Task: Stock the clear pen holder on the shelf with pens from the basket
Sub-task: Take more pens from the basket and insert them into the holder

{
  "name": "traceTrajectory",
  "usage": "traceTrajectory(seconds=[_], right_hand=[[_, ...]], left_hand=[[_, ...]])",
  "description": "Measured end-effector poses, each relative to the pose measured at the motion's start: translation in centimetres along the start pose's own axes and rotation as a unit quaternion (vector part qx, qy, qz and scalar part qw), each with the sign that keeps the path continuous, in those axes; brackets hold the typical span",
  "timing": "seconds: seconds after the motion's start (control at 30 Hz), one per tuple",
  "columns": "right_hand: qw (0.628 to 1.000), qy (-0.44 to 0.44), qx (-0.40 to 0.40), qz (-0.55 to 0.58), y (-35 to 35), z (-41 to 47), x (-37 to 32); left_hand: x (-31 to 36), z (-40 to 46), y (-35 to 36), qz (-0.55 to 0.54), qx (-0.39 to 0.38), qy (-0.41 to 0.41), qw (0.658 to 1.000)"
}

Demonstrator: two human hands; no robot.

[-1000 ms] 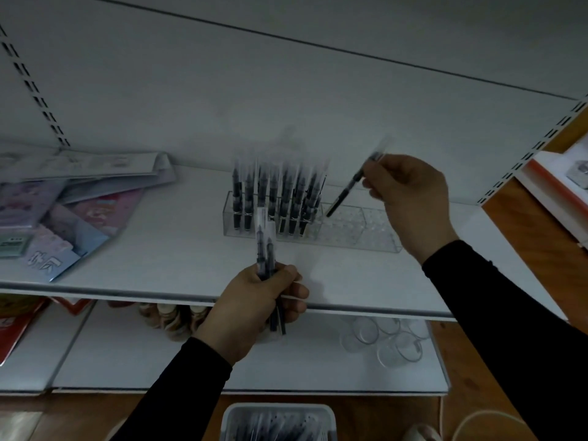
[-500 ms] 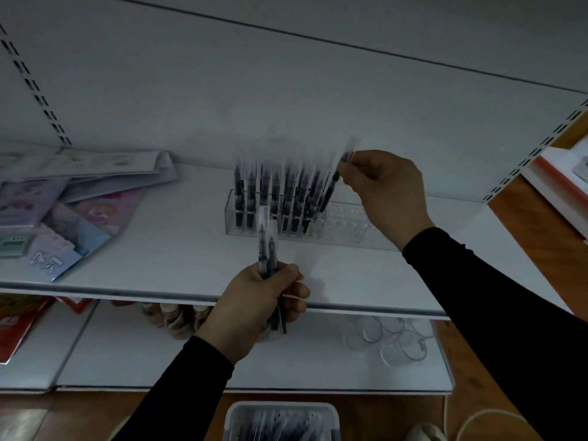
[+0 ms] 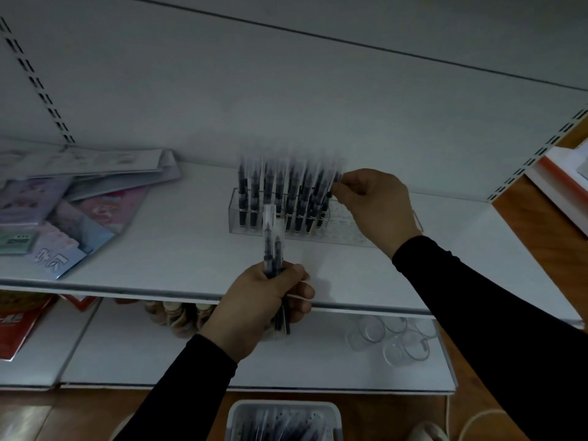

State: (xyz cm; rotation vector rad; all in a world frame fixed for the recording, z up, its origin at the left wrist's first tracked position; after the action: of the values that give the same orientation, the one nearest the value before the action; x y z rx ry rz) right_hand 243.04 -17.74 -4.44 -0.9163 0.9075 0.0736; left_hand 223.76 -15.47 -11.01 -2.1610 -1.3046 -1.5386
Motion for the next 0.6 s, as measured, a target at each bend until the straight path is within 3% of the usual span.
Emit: traceTrajectory(seconds=[0.2, 0.33, 0.47, 0.53, 0.6], right_hand=[[0.997, 0.034, 0.022, 0.059, -1.1, -2.3, 0.2], [0.969, 0.101, -0.162, 0.154, 0.6, -5.5, 0.0], [0.893, 0.135, -0.362, 0.231, 2.6, -7.9, 0.0], [0.869, 0.148, -0.388, 0.268, 2.7, -8.1, 0.0], [0.871, 0.163, -0.371, 0.277, 2.7, -7.9, 0.2]], left_hand=[[0.2, -0.3, 0.3, -0.008, -0.037, -0.017, 0.999], [0.0, -0.5, 0.8, -0.020, -0.086, -0.044, 0.995], [-0.2, -0.8, 1.3, -0.013, -0.115, -0.049, 0.992], [-0.3, -0.8, 1.4, -0.008, -0.120, -0.047, 0.992], [-0.3, -0.7, 1.3, -0.012, -0.121, -0.048, 0.991]])
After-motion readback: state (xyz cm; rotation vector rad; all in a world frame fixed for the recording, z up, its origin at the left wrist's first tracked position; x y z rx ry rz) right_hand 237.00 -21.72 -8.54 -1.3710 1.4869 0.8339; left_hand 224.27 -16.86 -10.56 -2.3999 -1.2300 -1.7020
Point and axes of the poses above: each hand's wrist, its own z-axis towards the middle knuckle, its own y-axis out of the palm, x = y × z, the point moved 3 cm from there along z, towards the middle knuckle, and after that the axes turned 1 degree about x, right-handed, at the moved point
